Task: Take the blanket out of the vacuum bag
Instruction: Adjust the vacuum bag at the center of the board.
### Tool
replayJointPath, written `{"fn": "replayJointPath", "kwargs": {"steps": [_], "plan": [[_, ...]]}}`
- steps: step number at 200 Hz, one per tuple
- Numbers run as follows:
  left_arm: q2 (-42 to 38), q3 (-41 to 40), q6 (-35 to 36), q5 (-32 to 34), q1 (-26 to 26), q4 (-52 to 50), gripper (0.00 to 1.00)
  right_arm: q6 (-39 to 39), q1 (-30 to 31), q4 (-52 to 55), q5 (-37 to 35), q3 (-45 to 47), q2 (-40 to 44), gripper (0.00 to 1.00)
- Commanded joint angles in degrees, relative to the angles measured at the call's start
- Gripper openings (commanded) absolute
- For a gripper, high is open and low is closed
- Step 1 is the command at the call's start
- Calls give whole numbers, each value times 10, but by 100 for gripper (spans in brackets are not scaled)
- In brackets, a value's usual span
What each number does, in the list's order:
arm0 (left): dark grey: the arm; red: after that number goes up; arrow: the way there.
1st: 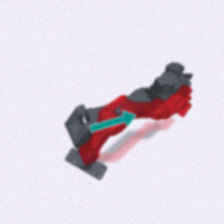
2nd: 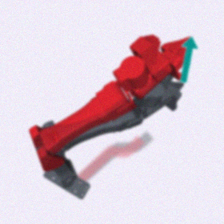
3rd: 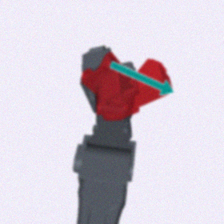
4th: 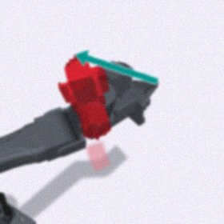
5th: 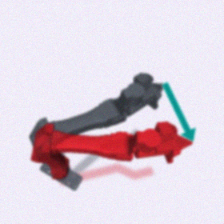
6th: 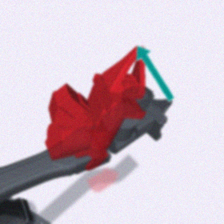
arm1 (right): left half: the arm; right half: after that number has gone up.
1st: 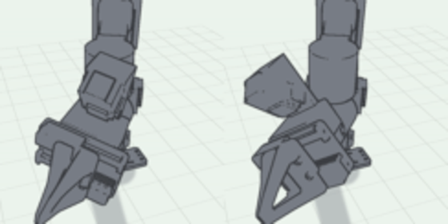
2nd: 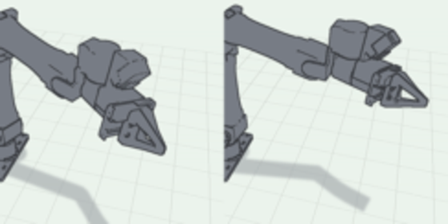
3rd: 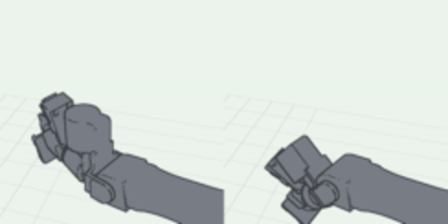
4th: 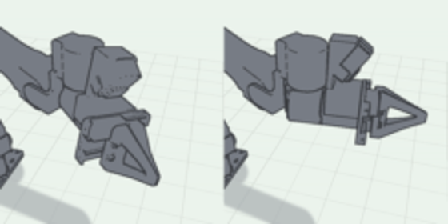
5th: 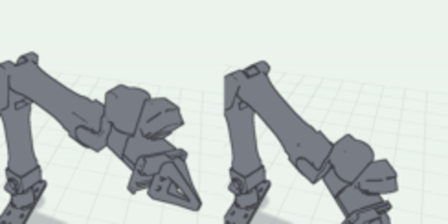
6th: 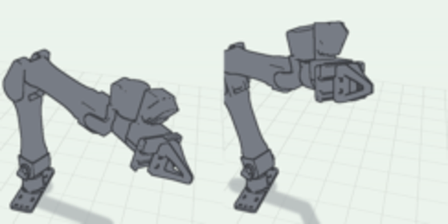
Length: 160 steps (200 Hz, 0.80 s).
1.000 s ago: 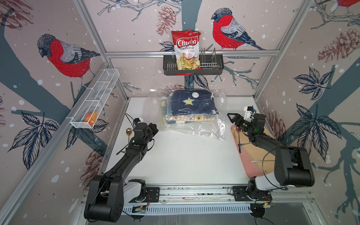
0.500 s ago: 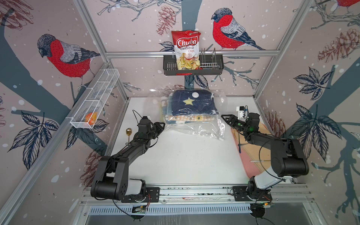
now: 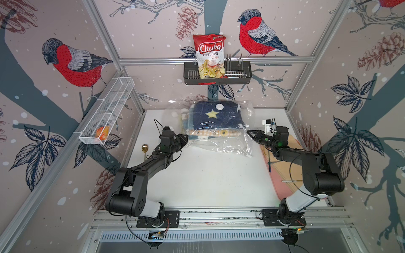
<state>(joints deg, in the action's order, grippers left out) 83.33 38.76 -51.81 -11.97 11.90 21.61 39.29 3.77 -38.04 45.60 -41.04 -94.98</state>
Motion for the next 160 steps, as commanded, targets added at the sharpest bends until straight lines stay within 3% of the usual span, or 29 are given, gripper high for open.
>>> {"fn": "replayJointPath", "kwargs": {"steps": [1, 9, 80, 126, 160], "plan": [[8, 6, 33, 81, 9, -24, 12, -6, 12, -4, 6, -7, -6, 22], [12, 3, 32, 75, 9, -12, 0, -9, 18, 1, 2, -9, -8, 21], [103, 3, 25, 75, 7, 75, 0, -23, 100, 37, -76, 42, 33, 0], [187, 52, 12, 69, -5, 108, 0, -2, 166, 46, -143, 88, 104, 0], [230, 89, -3, 50, -25, 133, 0, 23, 268, 39, -203, 83, 114, 0]]}}
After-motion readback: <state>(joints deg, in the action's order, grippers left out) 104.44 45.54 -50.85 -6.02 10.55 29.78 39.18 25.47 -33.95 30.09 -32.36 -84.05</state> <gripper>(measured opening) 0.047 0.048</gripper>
